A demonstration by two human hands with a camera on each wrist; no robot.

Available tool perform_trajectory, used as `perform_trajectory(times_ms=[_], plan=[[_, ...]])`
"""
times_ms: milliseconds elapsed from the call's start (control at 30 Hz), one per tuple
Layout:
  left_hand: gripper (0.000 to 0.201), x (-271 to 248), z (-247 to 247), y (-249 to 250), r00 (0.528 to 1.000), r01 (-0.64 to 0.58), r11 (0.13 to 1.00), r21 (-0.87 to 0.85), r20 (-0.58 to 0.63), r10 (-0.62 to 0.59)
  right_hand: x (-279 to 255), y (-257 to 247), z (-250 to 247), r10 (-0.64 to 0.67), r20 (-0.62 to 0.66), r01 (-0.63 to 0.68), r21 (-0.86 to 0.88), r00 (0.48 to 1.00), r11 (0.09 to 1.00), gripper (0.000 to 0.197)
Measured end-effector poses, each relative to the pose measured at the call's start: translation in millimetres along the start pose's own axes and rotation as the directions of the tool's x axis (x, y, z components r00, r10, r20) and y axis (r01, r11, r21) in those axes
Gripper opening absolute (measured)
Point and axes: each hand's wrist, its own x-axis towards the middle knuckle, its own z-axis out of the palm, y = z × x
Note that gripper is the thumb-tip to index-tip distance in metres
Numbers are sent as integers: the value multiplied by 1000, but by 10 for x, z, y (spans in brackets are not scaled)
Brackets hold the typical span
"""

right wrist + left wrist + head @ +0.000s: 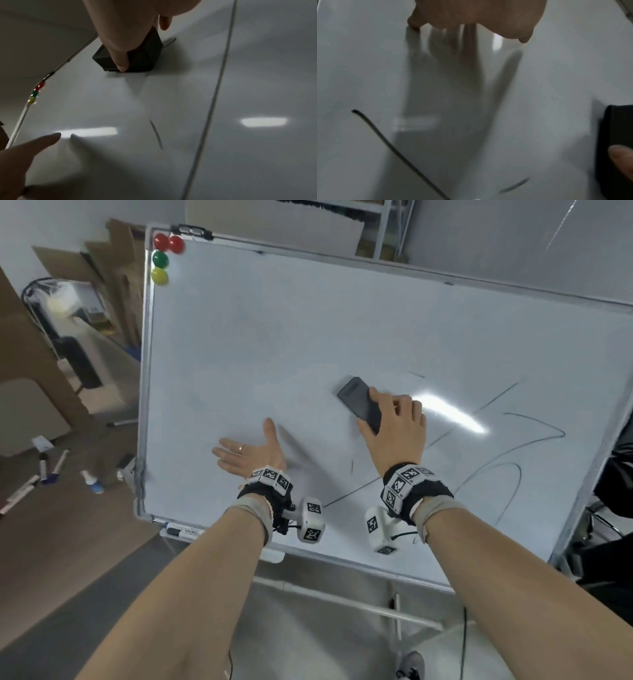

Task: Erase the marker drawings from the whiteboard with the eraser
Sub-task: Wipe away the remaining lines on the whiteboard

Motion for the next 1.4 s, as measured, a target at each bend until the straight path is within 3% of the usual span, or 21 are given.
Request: perform_trajectory(times_ms=[233,300,367,433,500,600,700,833,966,1066,1133,1266,1400], plan=[[117,52,9,59,998,41,999,21,-49,-40,453,-226,-8,19,-101,-10,92,995,996,50],[115,64,-5,67,996,44,999,11,-79,-43,418,-309,56,-140,-14,141,86,990,986,49],[109,17,12,106,990,31,999,21,-136,-28,284,-327,139,-322,61,318,66,945,946,48],[102,-62,84,195,978,5,1000,30,-209,1,217,-252,142,-381,53,378,53,923,924,48],[97,-137,212,302,966,-38,998,46,-253,48,290,-68,53,-326,26,325,14,945,945,50],[95,-262,429,442,969,-93,993,66,-225,106,485,417,-183,-44,-92,42,-19,995,999,50],[94,-375,594,525,974,-117,992,49,-189,124,520,804,-353,111,-208,-112,7,972,994,48],[94,-358,632,497,962,-131,989,70,-233,144,345,749,-225,96,-196,-69,140,976,988,46],[91,-207,543,385,949,-168,980,108,-249,191,-95,494,43,-138,-47,144,179,989,973,48],[89,-215,505,301,947,-191,969,158,-230,224,-214,463,45,-198,-8,197,147,980,969,49],[89,-258,507,280,952,-193,968,160,-209,224,-118,546,-76,-154,11,152,83,988,985,50],[88,-275,517,246,972,-153,979,137,-160,174,109,755,-283,144,-81,-139,72,986,988,50],[87,-214,490,69,970,-158,981,111,-166,175,85,610,-208,122,-75,-114,106,990,988,49]])
